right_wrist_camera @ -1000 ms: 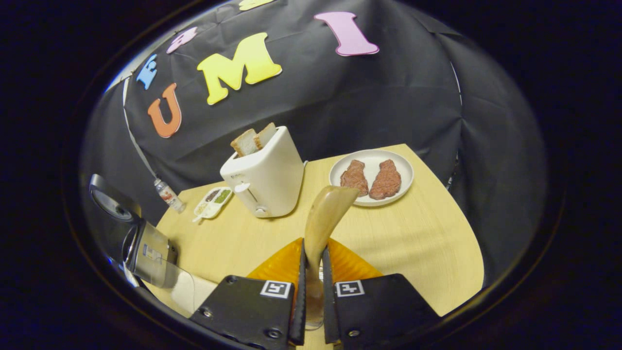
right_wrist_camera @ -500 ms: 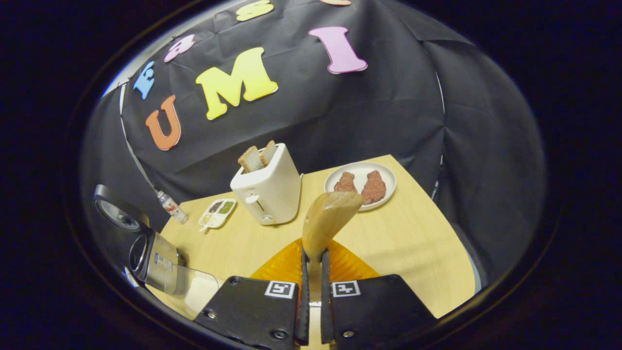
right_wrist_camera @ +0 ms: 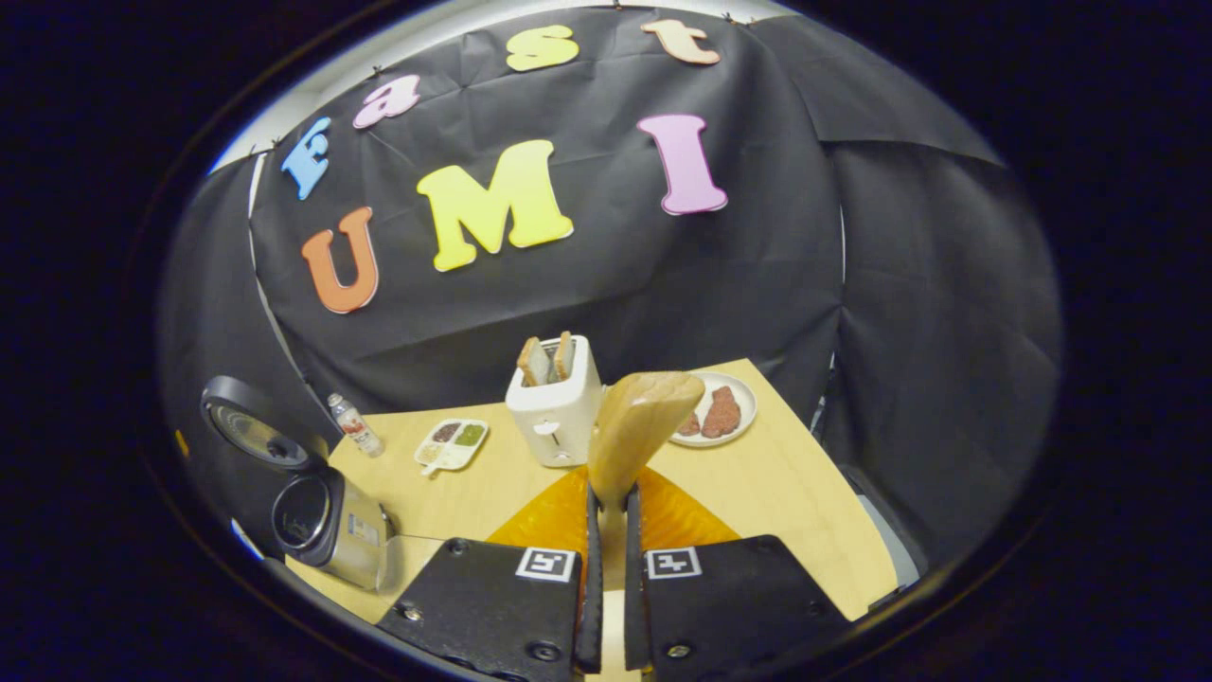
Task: Close the left gripper, press the button to open the rice cooker; take a wooden spoon from the chopstick holder with the right hand, scoop a spoonful of rice and pour it into the rice cooker, then put the wooden spoon back into the chopstick holder.
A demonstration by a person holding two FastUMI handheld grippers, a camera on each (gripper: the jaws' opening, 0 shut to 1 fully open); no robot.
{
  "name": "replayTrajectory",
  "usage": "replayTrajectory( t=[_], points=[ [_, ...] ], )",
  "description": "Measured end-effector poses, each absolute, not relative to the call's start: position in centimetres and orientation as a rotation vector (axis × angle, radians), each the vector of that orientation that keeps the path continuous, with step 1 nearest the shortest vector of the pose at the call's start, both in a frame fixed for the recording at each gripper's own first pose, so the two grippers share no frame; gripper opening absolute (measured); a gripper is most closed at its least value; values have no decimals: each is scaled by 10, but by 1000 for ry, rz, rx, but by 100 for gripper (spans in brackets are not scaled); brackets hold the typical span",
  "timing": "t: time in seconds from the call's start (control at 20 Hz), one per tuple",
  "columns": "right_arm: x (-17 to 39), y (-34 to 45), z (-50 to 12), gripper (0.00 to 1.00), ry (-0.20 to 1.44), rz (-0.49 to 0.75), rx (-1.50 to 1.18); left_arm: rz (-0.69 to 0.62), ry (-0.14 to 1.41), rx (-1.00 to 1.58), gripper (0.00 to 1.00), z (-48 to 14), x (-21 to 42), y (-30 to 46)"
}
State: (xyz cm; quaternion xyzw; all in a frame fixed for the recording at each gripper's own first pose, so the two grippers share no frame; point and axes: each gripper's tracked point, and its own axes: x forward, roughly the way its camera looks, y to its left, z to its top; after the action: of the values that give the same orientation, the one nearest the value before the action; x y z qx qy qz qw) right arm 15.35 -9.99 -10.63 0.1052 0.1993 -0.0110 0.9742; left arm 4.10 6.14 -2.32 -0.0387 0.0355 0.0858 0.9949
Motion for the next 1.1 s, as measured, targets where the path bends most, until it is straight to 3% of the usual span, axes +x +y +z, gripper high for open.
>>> replayTrajectory(
  t=[0.2,0.45,1.1],
  points=[
    [141,-42,-99,14,402,12,206,170,72,-57,95,-30,23,86],
    [134,29,-133,14,446,55,144,191,97,-59,95,-38,0,115],
    [149,63,-244,14,432,-47,-275,271,166,-43,95,-40,-36,177]
  ],
)
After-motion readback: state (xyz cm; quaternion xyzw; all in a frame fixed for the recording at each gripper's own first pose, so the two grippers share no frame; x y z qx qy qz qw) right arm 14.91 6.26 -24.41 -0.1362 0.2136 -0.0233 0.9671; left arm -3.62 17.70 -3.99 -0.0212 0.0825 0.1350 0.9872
